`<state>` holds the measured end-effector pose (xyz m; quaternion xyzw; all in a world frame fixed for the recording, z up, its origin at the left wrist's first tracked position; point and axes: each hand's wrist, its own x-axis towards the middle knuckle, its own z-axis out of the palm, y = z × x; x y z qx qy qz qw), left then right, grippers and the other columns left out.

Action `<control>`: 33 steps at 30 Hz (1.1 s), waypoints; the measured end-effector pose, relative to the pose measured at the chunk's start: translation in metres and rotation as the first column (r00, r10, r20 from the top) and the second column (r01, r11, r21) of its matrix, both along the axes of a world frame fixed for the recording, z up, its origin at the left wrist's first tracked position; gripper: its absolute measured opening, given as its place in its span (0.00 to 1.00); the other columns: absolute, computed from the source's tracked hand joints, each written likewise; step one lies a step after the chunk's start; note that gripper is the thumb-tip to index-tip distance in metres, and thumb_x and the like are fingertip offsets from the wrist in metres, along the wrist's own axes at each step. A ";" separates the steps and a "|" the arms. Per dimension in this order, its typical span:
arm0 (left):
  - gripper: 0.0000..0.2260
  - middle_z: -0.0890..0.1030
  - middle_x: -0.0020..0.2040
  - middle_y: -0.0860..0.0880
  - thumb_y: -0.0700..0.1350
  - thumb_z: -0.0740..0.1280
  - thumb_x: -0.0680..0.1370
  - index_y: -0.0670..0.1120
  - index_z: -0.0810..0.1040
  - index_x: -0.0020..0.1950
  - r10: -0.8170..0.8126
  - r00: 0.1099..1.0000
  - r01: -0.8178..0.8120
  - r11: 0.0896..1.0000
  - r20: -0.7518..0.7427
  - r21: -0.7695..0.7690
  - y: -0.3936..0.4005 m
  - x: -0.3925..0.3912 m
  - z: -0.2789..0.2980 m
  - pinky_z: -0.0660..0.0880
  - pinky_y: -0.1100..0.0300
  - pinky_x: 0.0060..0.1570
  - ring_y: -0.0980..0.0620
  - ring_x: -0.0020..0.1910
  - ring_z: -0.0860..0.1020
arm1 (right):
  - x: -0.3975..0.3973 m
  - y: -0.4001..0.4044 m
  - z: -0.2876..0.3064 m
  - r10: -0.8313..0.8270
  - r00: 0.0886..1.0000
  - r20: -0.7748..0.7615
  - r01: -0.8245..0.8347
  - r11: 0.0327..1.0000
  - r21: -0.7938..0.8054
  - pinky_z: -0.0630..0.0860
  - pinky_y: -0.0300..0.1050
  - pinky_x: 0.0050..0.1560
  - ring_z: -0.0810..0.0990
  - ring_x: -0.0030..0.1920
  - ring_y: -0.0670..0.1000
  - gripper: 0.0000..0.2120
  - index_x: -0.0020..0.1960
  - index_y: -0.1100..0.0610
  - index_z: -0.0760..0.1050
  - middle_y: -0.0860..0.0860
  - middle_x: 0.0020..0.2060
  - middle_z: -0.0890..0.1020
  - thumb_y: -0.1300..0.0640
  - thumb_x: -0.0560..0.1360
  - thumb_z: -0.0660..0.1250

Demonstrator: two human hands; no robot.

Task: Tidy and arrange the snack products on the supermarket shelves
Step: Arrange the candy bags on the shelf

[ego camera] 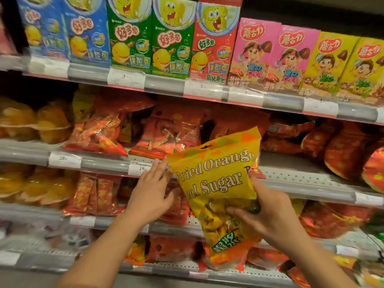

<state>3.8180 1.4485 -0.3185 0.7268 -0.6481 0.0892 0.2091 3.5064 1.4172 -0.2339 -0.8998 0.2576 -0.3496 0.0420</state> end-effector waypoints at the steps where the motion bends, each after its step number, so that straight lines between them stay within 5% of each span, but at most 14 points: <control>1: 0.34 0.48 0.83 0.51 0.64 0.45 0.77 0.53 0.56 0.82 -0.030 0.999 0.029 0.999 -0.036 -0.015 -0.001 0.002 0.001 0.52 0.44 0.79 0.48 0.82 0.41 | 0.007 0.002 0.002 0.011 1.000 0.004 -0.011 1.000 -0.012 0.82 0.52 0.38 0.85 0.41 0.46 0.28 0.65 0.42 0.71 0.42 0.46 0.86 0.30 0.70 0.67; 5: 0.18 0.73 0.71 0.55 0.51 0.54 0.82 0.56 0.74 0.70 -0.293 0.890 0.211 0.944 -0.349 -0.254 0.007 0.007 0.006 0.65 0.50 0.73 0.52 0.74 0.68 | 0.032 0.010 0.010 0.056 0.998 0.041 -0.056 0.998 -0.005 0.82 0.50 0.40 0.85 0.44 0.45 0.28 0.64 0.46 0.72 0.41 0.49 0.85 0.34 0.70 0.70; 7: 0.15 0.78 0.64 0.64 0.50 0.56 0.84 0.64 0.77 0.64 -0.360 0.673 0.095 0.908 -0.646 -0.408 0.034 -0.006 0.018 0.67 0.62 0.70 0.61 0.68 0.73 | 0.041 0.014 0.013 0.096 0.991 0.094 -0.102 0.993 0.060 0.82 0.42 0.46 0.84 0.49 0.40 0.30 0.67 0.48 0.72 0.38 0.52 0.84 0.37 0.70 0.74; 9: 0.13 0.83 0.55 0.68 0.51 0.57 0.86 0.62 0.80 0.59 -0.358 0.398 -0.004 0.920 -0.845 -0.392 0.061 -0.021 0.017 0.70 0.68 0.65 0.68 0.60 0.77 | 0.051 0.019 0.015 0.144 0.977 0.158 -0.164 0.979 0.122 0.79 0.34 0.48 0.82 0.52 0.36 0.30 0.67 0.48 0.72 0.34 0.54 0.83 0.42 0.69 0.77; 11: 0.18 0.84 0.58 0.60 0.62 0.59 0.82 0.55 0.80 0.63 -0.357 0.077 0.078 0.933 -0.931 -0.352 0.077 -0.030 0.002 0.72 0.57 0.68 0.61 0.61 0.80 | 0.065 0.024 0.014 0.198 0.966 0.169 -0.225 0.961 0.159 0.78 0.31 0.48 0.82 0.53 0.35 0.29 0.66 0.47 0.72 0.33 0.56 0.81 0.45 0.69 0.78; 13: 0.36 0.79 0.68 0.48 0.72 0.69 0.70 0.53 0.74 0.72 -0.320 -0.151 0.115 0.934 -0.936 -0.338 0.086 -0.033 -0.023 0.69 0.39 0.70 0.45 0.69 0.76 | 0.083 0.029 0.009 0.233 0.964 0.131 -0.255 0.950 0.183 0.80 0.36 0.50 0.82 0.53 0.36 0.28 0.66 0.45 0.72 0.33 0.56 0.81 0.46 0.69 0.79; 16: 0.47 0.80 0.67 0.42 0.64 0.82 0.60 0.48 0.71 0.74 -0.349 -0.387 -0.065 0.934 -0.853 -0.352 0.097 -0.033 -0.042 0.75 0.40 0.63 0.39 0.66 0.78 | 0.113 0.036 0.003 0.305 0.951 0.043 -0.308 0.935 0.178 0.80 0.46 0.51 0.82 0.54 0.40 0.28 0.67 0.46 0.72 0.36 0.57 0.81 0.46 0.71 0.78; 19: 0.31 0.84 0.60 0.40 0.52 0.78 0.69 0.45 0.75 0.69 -0.435 -0.424 -0.284 0.897 -0.794 -0.340 0.106 -0.024 -0.046 0.81 0.46 0.51 0.40 0.57 0.83 | 0.141 0.043 0.005 0.429 0.901 -0.060 -0.410 0.889 0.205 0.77 0.46 0.58 0.79 0.60 0.41 0.26 0.70 0.47 0.71 0.38 0.61 0.79 0.45 0.74 0.75; 21: 0.23 0.85 0.58 0.42 0.44 0.71 0.72 0.47 0.76 0.67 -0.502 -0.364 -0.401 0.845 -0.785 -0.354 0.114 -0.009 -0.045 0.82 0.48 0.50 0.42 0.56 0.84 | 0.157 0.045 0.013 0.450 0.889 -0.082 -0.420 0.875 0.242 0.76 0.43 0.59 0.78 0.60 0.40 0.26 0.71 0.44 0.70 0.37 0.61 0.78 0.41 0.76 0.72; 25: 0.27 0.83 0.62 0.46 0.46 0.75 0.71 0.53 0.75 0.70 -0.518 -0.186 -0.516 0.775 -0.835 -0.366 0.134 0.032 -0.052 0.74 0.37 0.64 0.42 0.62 0.81 | 0.203 0.033 0.032 0.339 0.936 0.098 -0.352 0.873 0.337 0.78 0.41 0.53 0.81 0.54 0.40 0.19 0.65 0.46 0.75 0.40 0.54 0.82 0.42 0.77 0.71; 29: 0.30 0.82 0.64 0.49 0.57 0.81 0.68 0.59 0.76 0.68 -0.432 0.025 -0.562 0.740 -0.901 -0.370 0.158 0.070 -0.064 0.72 0.33 0.64 0.42 0.64 0.80 | 0.267 0.003 0.039 0.146 0.960 0.238 -0.260 0.777 0.574 0.79 0.52 0.59 0.82 0.55 0.46 0.23 0.61 0.50 0.78 0.46 0.54 0.83 0.39 0.72 0.72; 33: 0.29 0.85 0.59 0.50 0.55 0.81 0.68 0.54 0.78 0.67 -0.386 0.028 -0.640 0.702 -0.922 -0.314 0.177 0.085 -0.091 0.76 0.36 0.62 0.45 0.60 0.83 | 0.324 -0.014 0.041 0.068 0.969 0.238 -0.217 0.698 0.682 0.80 0.54 0.56 0.83 0.51 0.51 0.35 0.63 0.55 0.74 0.52 0.54 0.82 0.35 0.65 0.75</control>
